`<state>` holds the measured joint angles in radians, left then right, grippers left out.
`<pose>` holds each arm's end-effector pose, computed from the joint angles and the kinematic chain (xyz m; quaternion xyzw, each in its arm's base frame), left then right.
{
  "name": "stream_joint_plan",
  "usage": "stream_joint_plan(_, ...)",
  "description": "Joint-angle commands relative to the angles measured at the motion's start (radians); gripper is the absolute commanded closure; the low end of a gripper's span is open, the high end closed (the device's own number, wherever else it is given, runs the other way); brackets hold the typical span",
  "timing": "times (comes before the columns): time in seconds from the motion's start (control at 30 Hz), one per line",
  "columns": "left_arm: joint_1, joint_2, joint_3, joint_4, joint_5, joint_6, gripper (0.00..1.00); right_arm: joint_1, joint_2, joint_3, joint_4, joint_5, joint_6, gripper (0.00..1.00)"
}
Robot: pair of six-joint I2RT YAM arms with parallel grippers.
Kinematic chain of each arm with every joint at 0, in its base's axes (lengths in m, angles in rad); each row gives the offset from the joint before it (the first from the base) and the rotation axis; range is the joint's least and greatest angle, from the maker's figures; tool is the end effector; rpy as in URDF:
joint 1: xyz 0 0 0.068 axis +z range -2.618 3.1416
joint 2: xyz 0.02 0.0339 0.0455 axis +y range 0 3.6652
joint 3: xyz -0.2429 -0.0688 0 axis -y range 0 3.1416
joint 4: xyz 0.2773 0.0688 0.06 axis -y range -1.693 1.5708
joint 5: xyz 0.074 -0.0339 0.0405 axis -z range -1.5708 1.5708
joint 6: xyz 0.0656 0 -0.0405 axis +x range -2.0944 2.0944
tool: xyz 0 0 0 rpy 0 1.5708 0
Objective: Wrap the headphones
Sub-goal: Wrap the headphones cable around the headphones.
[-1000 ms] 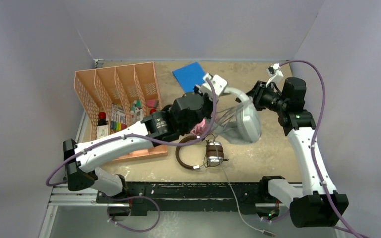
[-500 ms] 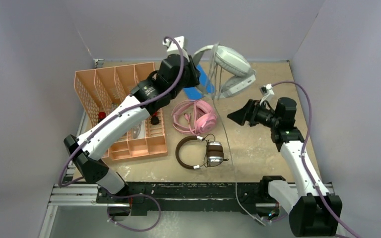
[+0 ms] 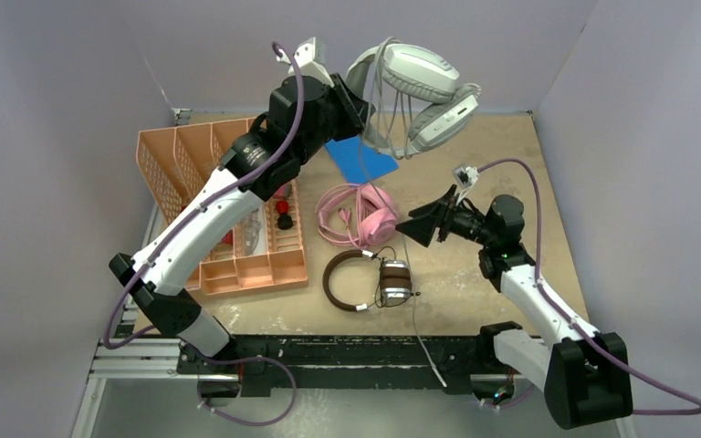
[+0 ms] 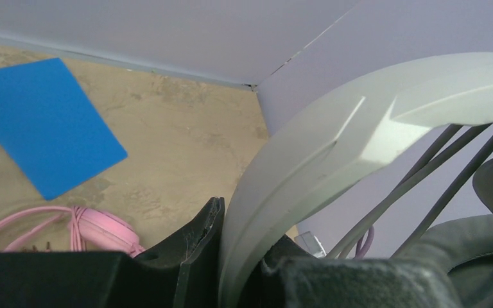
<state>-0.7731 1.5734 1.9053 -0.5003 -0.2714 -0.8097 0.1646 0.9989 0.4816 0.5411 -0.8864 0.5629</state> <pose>0.2975 -0.2657 0.4805 -0.1011 0.7553 -0.3820 0.5228 0.2626 0.0951 0.2355 -0.1759 0.6794 0.5100 0.4975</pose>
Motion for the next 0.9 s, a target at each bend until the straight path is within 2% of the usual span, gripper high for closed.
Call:
stream_joint_plan(0.0, 0.006, -0.009, 0.080, 0.108, 0.031, -0.061, 1.00, 0.020, 0.010, -0.006, 0.226, -0.049, 0.029, 0.13)
stream_joint_plan(0.17, 0.014, 0.000, 0.111, 0.088, 0.024, -0.053, 1.00, 0.023, -0.020, 0.002, 0.132, -0.051, -0.012, 0.18)
stream_joint_plan(0.4, 0.017, 0.009, 0.124, 0.095, 0.044, -0.062, 1.00, 0.091, 0.061, -0.006, 0.207, -0.082, -0.015, 0.19)
stream_joint_plan(0.53, 0.017, 0.009, 0.134, 0.082, 0.041, -0.057, 1.00, 0.118, 0.115, -0.024, 0.326, -0.091, 0.031, 0.28)
stream_joint_plan(0.7, 0.021, 0.006, 0.136, 0.078, 0.026, -0.052, 1.00, 0.134, 0.174, -0.058, 0.505, -0.114, 0.125, 0.54)
stream_joint_plan(0.73, 0.021, 0.007, 0.139, 0.078, 0.019, -0.051, 1.00, 0.134, 0.180, -0.072, 0.556, -0.120, 0.164, 0.61)
stream_joint_plan(0.77, 0.022, 0.009, 0.141, 0.076, 0.011, -0.048, 1.00, 0.136, 0.179, -0.085, 0.603, -0.131, 0.192, 0.73)
stream_joint_plan(0.8, 0.025, 0.012, 0.143, 0.072, -0.003, -0.044, 1.00, 0.136, 0.171, -0.100, 0.659, -0.142, 0.231, 0.94)
stream_joint_plan(0.83, 0.029, 0.016, 0.147, 0.068, -0.019, -0.038, 1.00, 0.135, 0.148, -0.118, 0.694, -0.143, 0.271, 1.00)
stream_joint_plan(0.87, 0.038, 0.019, 0.151, 0.061, -0.043, -0.030, 1.00, 0.135, 0.110, -0.134, 0.680, -0.142, 0.275, 1.00)
